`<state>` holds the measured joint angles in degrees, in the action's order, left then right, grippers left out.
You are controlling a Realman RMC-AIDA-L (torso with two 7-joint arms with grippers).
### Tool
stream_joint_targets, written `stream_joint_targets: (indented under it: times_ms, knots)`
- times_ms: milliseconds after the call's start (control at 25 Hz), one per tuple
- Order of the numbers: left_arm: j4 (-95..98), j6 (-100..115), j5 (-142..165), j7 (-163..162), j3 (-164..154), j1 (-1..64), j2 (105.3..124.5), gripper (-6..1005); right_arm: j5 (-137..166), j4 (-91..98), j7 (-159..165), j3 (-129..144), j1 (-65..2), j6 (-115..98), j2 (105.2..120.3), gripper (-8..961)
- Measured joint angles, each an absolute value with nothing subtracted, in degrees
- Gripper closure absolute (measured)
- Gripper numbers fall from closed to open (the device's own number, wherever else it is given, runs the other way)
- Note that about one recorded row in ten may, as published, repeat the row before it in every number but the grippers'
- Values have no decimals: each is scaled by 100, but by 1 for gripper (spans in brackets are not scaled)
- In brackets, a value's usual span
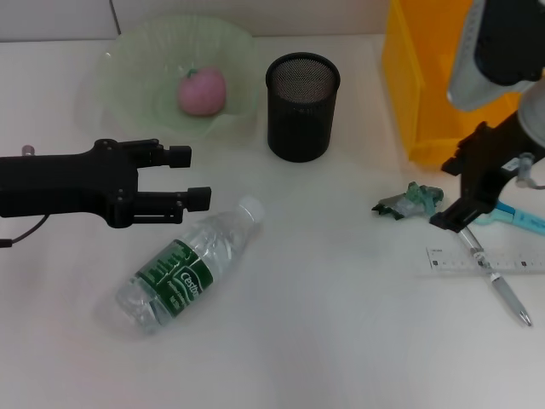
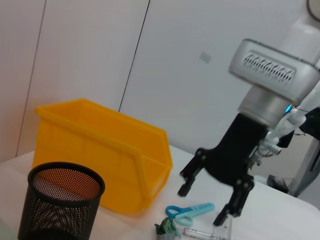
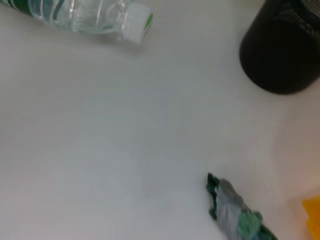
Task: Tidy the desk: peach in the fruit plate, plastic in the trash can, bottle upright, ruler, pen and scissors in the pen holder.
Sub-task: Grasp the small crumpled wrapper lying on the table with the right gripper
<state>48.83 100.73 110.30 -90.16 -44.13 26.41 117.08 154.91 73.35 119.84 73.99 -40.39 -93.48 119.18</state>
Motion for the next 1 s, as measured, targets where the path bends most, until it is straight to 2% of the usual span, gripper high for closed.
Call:
stream_joint_targets:
  times_ms: [400,800,1000]
  knots:
    - [4714,9974,11030,-9014,-4358,2640,11724,202,15369,5840,11754,7431,-4521,-8268,11920,221]
    - [4684,9889,11030,-9012,-4360,2636,11720,203,15363,5501,11770,7383,-4595,-8034,11922,228]
    - [4684,9845,11019,-9010,-4360,2642,11719,202,15377,5497,11832,7382,-4598,-8164,11926,458]
